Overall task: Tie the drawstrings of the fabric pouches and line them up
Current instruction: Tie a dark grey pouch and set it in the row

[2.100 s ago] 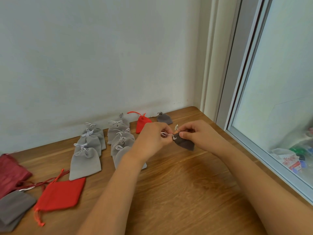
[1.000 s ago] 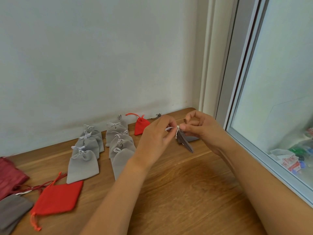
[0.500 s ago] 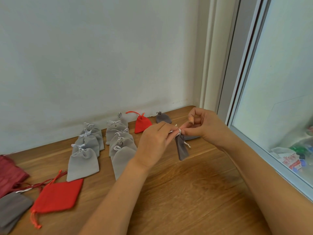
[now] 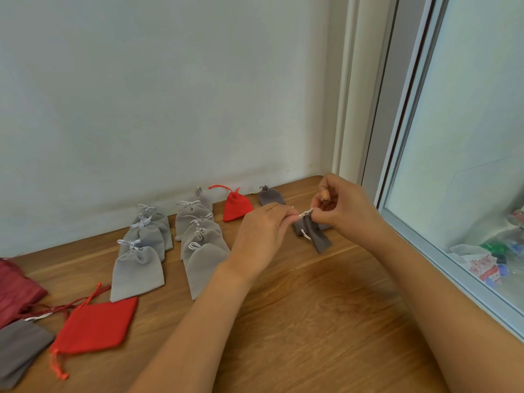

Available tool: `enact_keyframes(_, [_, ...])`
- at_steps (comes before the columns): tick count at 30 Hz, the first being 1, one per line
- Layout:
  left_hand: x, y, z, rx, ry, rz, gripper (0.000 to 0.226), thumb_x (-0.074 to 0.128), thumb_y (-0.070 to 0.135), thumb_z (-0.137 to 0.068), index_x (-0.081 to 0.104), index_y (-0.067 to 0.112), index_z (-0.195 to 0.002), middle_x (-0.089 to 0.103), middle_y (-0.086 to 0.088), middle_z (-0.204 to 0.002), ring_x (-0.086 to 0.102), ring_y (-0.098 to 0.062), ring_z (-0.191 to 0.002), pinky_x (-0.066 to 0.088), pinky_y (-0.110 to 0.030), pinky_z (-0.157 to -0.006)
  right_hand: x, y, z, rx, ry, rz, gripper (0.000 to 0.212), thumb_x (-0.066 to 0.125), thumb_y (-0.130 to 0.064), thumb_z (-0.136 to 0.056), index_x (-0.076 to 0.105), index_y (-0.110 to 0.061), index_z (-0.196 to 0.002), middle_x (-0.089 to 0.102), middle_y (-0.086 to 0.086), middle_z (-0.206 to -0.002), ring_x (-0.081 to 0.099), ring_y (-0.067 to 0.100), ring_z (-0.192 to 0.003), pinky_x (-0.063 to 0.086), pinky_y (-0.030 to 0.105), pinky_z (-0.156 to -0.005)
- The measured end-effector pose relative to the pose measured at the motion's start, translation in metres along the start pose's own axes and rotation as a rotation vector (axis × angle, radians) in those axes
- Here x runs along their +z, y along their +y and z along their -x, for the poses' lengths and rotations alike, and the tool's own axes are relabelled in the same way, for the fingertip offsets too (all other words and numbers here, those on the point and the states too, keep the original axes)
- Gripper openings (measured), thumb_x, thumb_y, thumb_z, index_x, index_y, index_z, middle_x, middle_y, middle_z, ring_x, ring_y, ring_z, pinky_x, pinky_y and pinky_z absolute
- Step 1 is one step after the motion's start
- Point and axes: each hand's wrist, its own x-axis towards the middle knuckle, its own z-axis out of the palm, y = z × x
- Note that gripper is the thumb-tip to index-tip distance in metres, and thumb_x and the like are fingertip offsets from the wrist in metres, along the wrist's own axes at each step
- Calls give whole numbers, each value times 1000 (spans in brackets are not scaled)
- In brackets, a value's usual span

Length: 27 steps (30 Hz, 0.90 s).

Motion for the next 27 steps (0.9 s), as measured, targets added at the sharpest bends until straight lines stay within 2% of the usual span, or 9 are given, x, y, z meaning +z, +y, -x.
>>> enact_keyframes(3, [2, 14, 0, -94, -54, 142, 14, 61, 18, -90, 73, 14, -87, 60, 13, -69, 59, -6, -71, 43, -15, -66, -7, 3, 3, -42, 14, 49, 31, 68, 0, -76, 43, -19, -76, 64, 1, -73, 56, 2, -62, 50, 19, -63])
enact_keyframes(6, [2, 22, 1, -252, -71, 285, 11, 61, 14, -92, 71, 19, -88, 62, 14, -69, 61, -5, -73, 42, -9, -67, -7, 4, 4, -55, 7, 26, 27, 67, 2, -78, 44, -13, -78, 61, 0, -73, 55, 5, -65, 48, 18, -65])
enact_keyframes(10, [0, 25, 0, -389, -91, 443, 16, 54, 15, -96, 58, 27, -87, 62, 15, -92, 57, 1, -89, 40, -8, -75, -6, 1, 2, 10, -46, -280, 26, 55, 13, -81, 43, -10, -82, 54, 4, -76, 53, 11, -69, 51, 19, -70])
enact_keyframes(13, [1, 25, -2, -480, -171, 611, 20, 52, 15, -97, 57, 28, -82, 61, 16, -114, 53, 4, -112, 39, -9, -89, -6, 1, 2, -22, -51, -252, 25, 54, 12, -83, 42, -9, -82, 54, 9, -79, 54, 10, -70, 51, 20, -70])
enact_keyframes(17, [9, 24, -3, -523, -163, 731, 19, 54, 12, -96, 60, 23, -81, 64, 10, -118, 54, 1, -115, 40, -19, -94, -7, 1, 5, -148, 4, 20, 28, 59, 2, -86, 43, -20, -78, 58, 7, -80, 59, 16, -76, 49, 25, -69])
enact_keyframes(19, [10, 23, -4, -577, -159, 843, 18, 53, 11, -96, 61, 19, -82, 66, 7, -114, 59, -4, -105, 41, -22, -92, -6, 0, 5, -220, 23, 156, 37, 59, -1, -86, 38, -29, -75, 56, 5, -79, 59, 22, -78, 47, 32, -68])
enact_keyframes(21, [11, 22, -3, -615, -175, 967, 20, 52, 15, -98, 63, 19, -82, 67, 2, -97, 58, -13, -92, 43, -34, -89, -4, -1, 4, -259, 39, 244, 37, 58, -2, -86, 36, -30, -75, 53, 3, -80, 57, 22, -78, 46, 34, -66])
enact_keyframes(24, [8, 23, -2, -623, -215, 982, 26, 50, 29, -97, 63, 24, -75, 58, -9, -91, 53, -26, -94, 38, -55, -101, -3, 1, 4, -244, 49, 253, 37, 58, -1, -86, 37, -30, -76, 54, 1, -81, 56, 21, -77, 45, 28, -67])
enact_keyframes(27, [3, 24, -6, -740, -194, 1072, 31, 44, 37, -100, 66, 17, -92, 65, -7, -99, 59, -23, -101, 41, -46, -102, -2, 0, 6, -171, 63, 103, 35, 57, 0, -86, 40, -28, -76, 57, 3, -82, 59, 19, -80, 49, 26, -73])
